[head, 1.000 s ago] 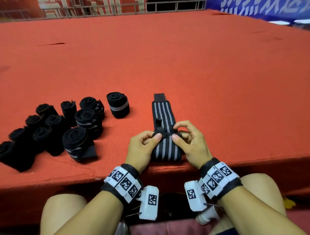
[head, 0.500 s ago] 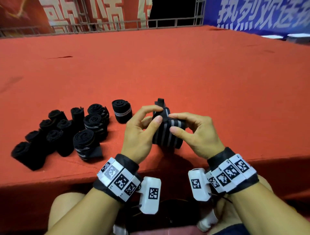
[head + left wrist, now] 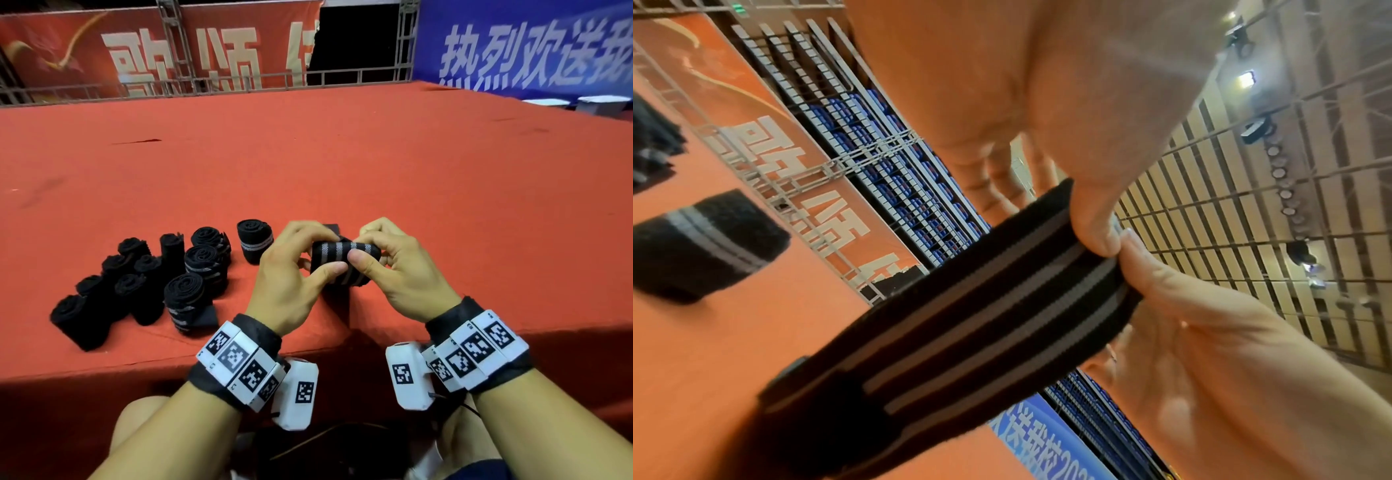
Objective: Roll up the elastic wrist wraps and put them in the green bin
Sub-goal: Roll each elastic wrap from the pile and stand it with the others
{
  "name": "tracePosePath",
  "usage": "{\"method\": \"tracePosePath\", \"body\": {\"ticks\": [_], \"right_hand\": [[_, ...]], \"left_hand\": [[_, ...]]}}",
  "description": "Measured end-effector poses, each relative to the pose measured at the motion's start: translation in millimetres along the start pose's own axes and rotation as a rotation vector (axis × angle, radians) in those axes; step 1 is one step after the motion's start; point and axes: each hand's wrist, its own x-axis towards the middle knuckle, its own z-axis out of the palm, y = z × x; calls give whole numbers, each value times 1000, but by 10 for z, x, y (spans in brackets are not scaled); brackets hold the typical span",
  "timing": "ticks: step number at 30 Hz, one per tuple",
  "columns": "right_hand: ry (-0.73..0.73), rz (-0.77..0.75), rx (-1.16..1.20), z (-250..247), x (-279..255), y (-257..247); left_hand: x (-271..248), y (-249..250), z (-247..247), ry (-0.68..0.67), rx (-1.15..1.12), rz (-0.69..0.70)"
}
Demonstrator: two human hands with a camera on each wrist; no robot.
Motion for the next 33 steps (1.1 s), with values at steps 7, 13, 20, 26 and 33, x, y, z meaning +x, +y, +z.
{"method": "tracePosePath", "body": {"ticks": [7,13,20,26,33], "right_hand": [[-32,29,-97,-54,-71,19],[-46,-100,-219,-69,-64,89],[-60,53,-140,-22,-64,252],[-131,165,-75,10,-91,334],[-107,155,-71,16,-138,421]], "left_hand": [[-19,-43,-17,-72,-7,-200],[11,-28,-28,-111,-203,-317],[-15,-120,-10,-209,-247,-372],[-14,-186,29,-212,-103,-308],[-13,-348,85,-194,-59,-350]]}}
